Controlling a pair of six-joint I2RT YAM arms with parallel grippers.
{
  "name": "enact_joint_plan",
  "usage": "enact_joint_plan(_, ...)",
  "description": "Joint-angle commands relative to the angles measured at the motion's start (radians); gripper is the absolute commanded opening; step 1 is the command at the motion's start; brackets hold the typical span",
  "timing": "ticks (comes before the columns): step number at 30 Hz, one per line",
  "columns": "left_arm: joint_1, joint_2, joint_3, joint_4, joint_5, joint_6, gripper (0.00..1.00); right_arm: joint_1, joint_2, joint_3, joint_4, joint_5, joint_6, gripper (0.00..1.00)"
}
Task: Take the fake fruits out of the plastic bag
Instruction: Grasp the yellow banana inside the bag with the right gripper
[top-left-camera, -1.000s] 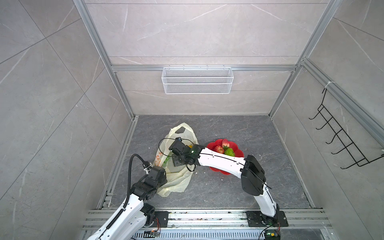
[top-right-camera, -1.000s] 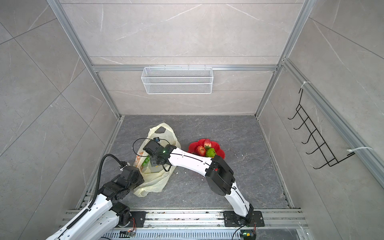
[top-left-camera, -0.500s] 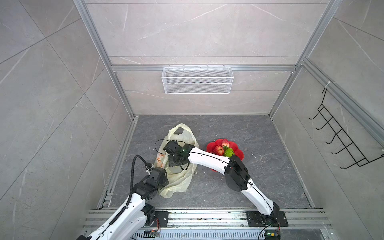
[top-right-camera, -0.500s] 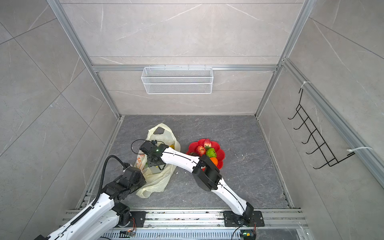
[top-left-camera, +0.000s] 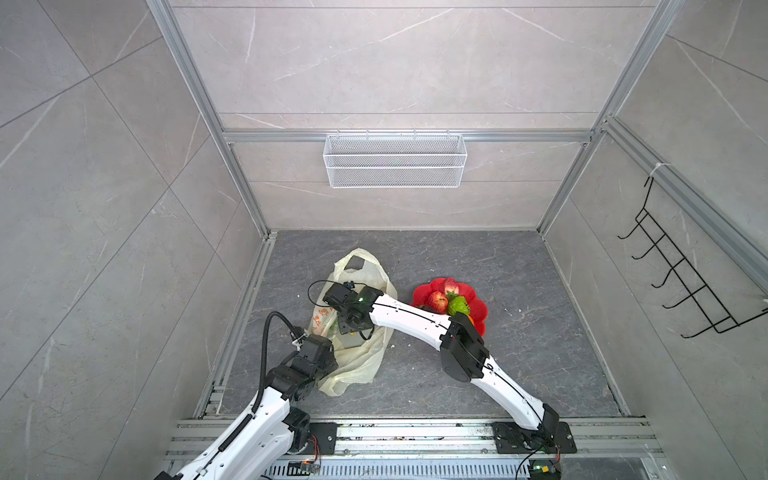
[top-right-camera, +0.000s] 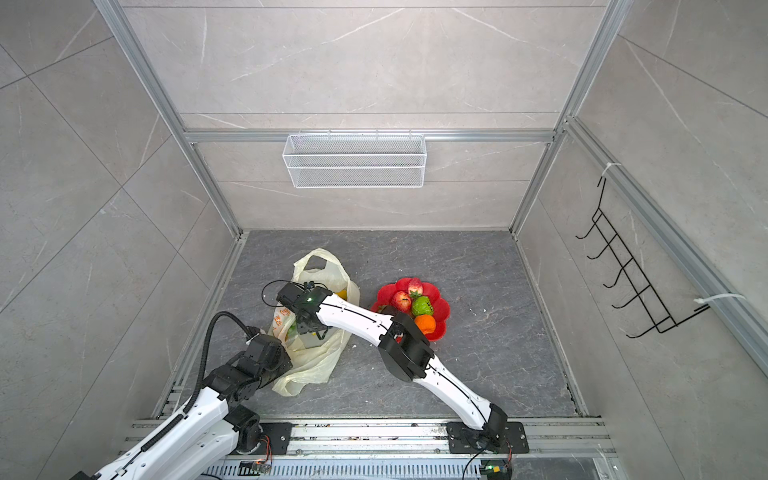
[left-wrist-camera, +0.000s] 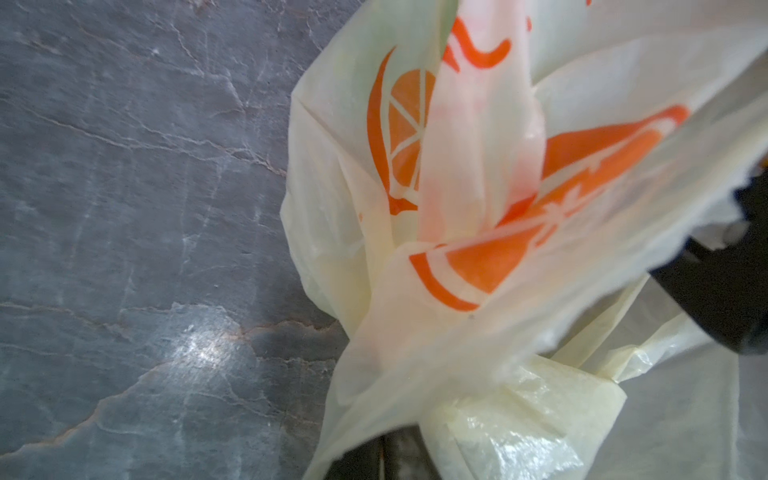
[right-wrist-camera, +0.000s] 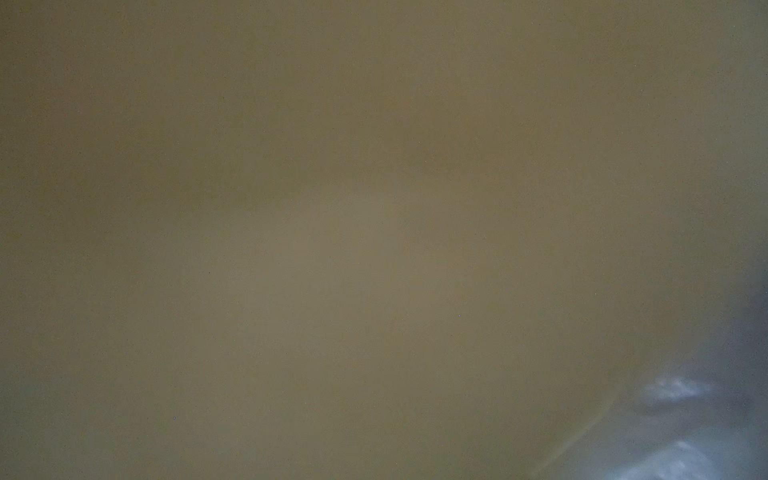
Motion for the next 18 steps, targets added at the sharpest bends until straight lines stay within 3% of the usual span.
enact_joint_plan(1,-0.005,-0.029,-0.003,-0.05,-0.045,-0.039,0.0,-0.005,0.016,0.03,-0.049,0.021,0.01,0.55)
enact_joint_plan(11,-0.005,-0.185,-0.032,-0.123,-0.107,-0.108,0.0,-0.005,0.013,-0.029,-0.028,0.05,0.009,0.43)
enact_joint_plan(18,-0.005,-0.139,-0.024,-0.088,-0.097,-0.092,0.0,0.002,-0.088,-0.16,0.085,0.042,-0.003,0.36)
